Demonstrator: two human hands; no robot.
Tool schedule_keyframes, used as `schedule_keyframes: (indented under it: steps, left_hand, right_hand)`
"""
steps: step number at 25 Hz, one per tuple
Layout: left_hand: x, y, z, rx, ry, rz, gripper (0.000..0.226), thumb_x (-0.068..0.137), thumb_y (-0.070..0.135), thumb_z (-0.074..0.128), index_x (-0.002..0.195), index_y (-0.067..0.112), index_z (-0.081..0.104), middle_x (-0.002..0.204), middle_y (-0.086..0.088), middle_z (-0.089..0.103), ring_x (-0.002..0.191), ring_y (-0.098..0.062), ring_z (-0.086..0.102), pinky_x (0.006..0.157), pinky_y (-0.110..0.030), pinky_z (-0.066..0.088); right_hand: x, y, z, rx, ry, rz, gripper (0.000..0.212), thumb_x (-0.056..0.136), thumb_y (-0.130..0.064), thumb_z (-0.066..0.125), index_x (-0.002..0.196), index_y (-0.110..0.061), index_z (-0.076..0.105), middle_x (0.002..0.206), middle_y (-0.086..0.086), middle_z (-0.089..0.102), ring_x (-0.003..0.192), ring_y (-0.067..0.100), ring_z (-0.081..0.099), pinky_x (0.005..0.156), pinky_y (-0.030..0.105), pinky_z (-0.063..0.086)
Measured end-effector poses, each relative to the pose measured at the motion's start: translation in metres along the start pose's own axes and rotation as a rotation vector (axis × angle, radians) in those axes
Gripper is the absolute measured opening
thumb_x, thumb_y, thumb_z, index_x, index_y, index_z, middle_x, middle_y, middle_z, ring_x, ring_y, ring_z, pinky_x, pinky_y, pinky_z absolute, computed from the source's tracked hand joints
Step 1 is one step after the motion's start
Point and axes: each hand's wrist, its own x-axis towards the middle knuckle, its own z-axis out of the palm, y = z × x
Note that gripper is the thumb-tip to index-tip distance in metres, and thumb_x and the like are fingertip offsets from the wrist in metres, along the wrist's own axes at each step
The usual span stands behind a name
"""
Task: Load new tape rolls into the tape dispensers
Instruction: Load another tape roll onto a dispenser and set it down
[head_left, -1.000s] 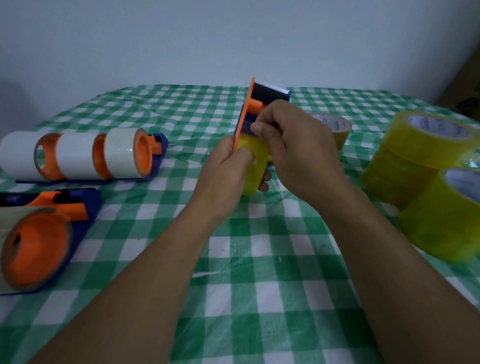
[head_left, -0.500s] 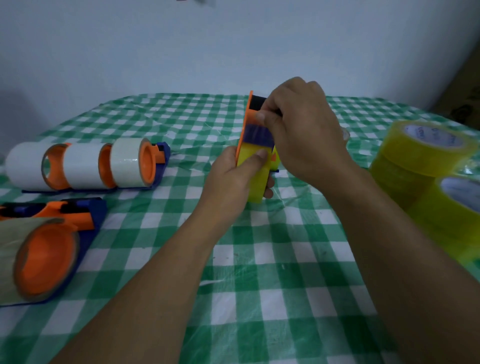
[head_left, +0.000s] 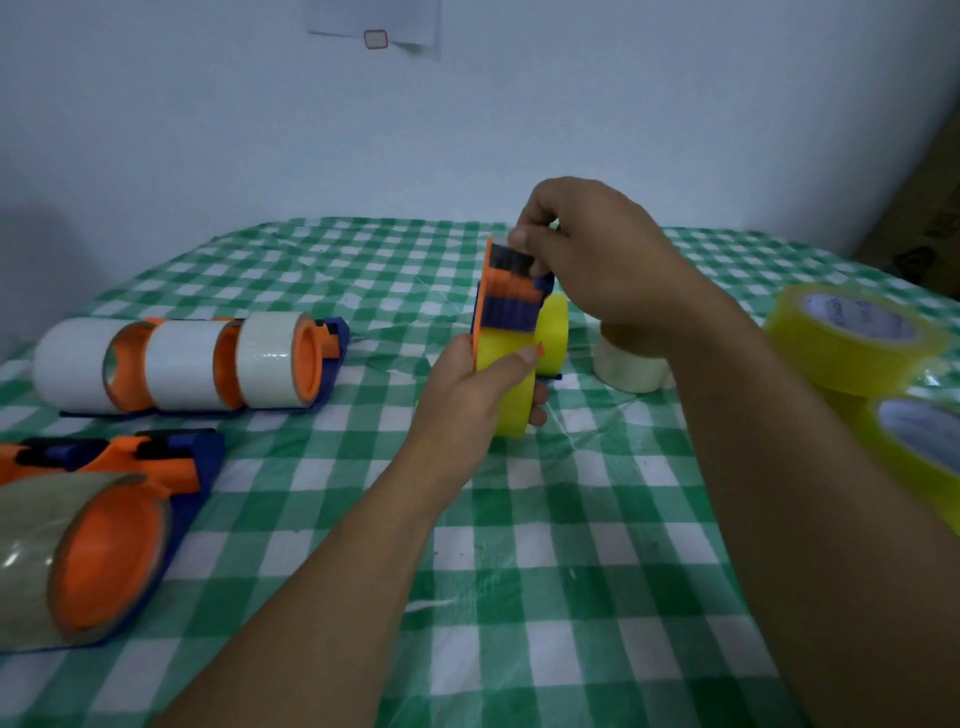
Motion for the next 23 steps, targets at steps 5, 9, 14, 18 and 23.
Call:
schedule_keyframes:
  steps: [5,9,14,18,23]
  left_hand:
    - [0.003,0.000,-0.005,-0.012,-0.024,-0.022,0.014,0.097,-0.007,0.050,0.108,0.000,0.056,0.076,-0.012,0.063,0.057,-0.018,0.061,0.052,-0.028,0.055]
    - [0.003,-0.004,-0.011,0.020,-0.074,-0.048,0.024,0.092,-0.012,0.051,0.110,0.004,0.057,0.074,-0.011,0.068,0.059,-0.022,0.065,0.060,-0.034,0.056]
    - [0.002,-0.006,-0.007,-0.019,-0.110,-0.034,0.032,0.090,-0.016,0.049,0.117,0.001,0.053,0.084,-0.014,0.065,0.065,-0.019,0.065,0.059,-0.030,0.058]
    - [0.001,-0.007,-0.007,-0.037,-0.140,-0.019,0.035,0.086,-0.013,0.057,0.117,0.003,0.053,0.086,-0.013,0.066,0.066,-0.019,0.066,0.060,-0.029,0.058]
    - [0.002,-0.010,-0.008,-0.024,-0.139,0.001,0.043,0.072,0.004,0.059,0.115,0.004,0.056,0.081,-0.008,0.070,0.067,-0.020,0.067,0.061,-0.031,0.058]
  right_hand:
    - [0.006,0.006,0.002,0.052,-0.040,0.025,0.019,0.103,-0.031,0.053,0.092,-0.016,0.060,0.083,-0.002,0.071,0.080,0.019,0.067,0.080,0.043,0.054]
    - [0.009,0.012,0.002,0.153,0.023,0.058,0.020,0.104,-0.026,0.047,0.085,-0.021,0.052,0.090,0.000,0.073,0.076,0.020,0.070,0.081,0.049,0.056]
    - [0.010,0.016,-0.004,0.159,0.093,0.053,0.019,0.105,-0.024,0.047,0.091,-0.015,0.055,0.089,-0.006,0.074,0.069,0.005,0.056,0.070,0.036,0.046]
    - [0.010,0.020,-0.004,0.177,0.089,0.050,0.018,0.105,-0.023,0.048,0.091,-0.014,0.056,0.092,-0.001,0.073,0.072,0.006,0.057,0.067,0.033,0.044]
    - [0.008,0.019,-0.007,0.414,0.085,0.111,0.016,0.103,-0.016,0.054,0.093,-0.005,0.061,0.086,0.001,0.070,0.089,0.013,0.071,0.084,0.041,0.058]
